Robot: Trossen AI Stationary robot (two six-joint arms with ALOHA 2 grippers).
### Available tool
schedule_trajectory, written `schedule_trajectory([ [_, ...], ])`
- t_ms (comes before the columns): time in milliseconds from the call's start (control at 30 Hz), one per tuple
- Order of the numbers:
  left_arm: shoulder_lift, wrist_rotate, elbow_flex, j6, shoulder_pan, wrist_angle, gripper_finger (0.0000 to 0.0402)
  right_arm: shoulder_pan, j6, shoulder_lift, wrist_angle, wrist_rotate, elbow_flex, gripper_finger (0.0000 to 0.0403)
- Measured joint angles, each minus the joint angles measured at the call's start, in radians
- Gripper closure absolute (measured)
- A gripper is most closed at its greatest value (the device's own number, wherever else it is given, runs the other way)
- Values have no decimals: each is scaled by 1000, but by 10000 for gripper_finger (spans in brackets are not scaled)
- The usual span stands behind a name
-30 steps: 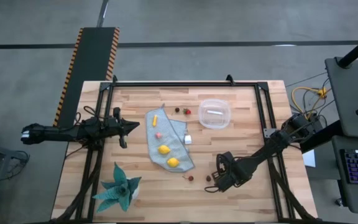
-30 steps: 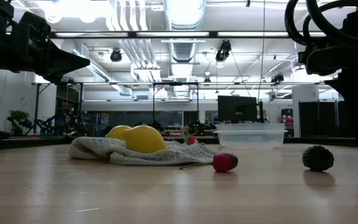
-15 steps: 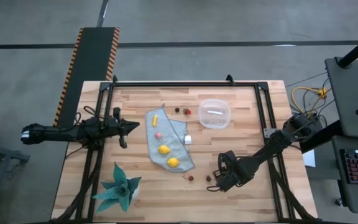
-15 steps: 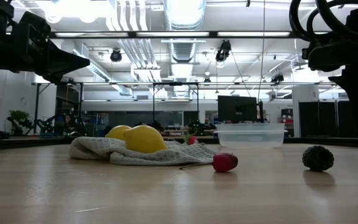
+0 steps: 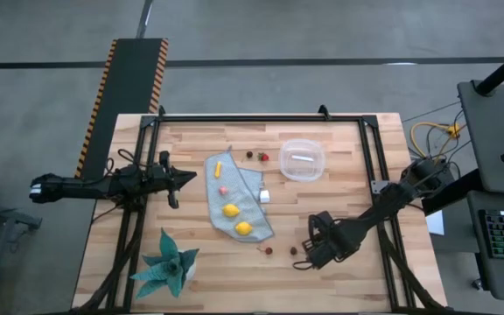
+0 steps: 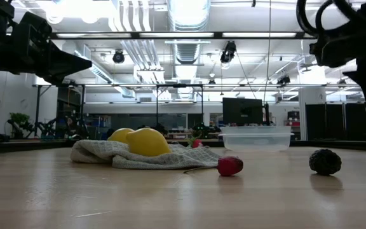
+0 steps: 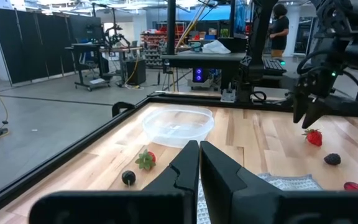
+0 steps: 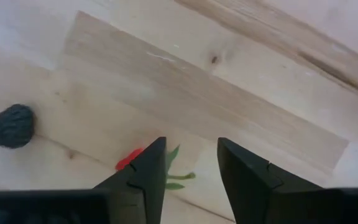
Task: Pick and placing Produce into tupperware
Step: Put the bottom red strawberry into the transparent bin
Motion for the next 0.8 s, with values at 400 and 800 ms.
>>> schedule_trajectory([
  [400, 5, 0, 0, 0, 0, 0, 402, 91, -604, -97, -8, 15, 59, 268],
  [800, 5, 0, 0, 0, 0, 1, 402, 112, -1065, -67, -13, -3, 17, 275],
])
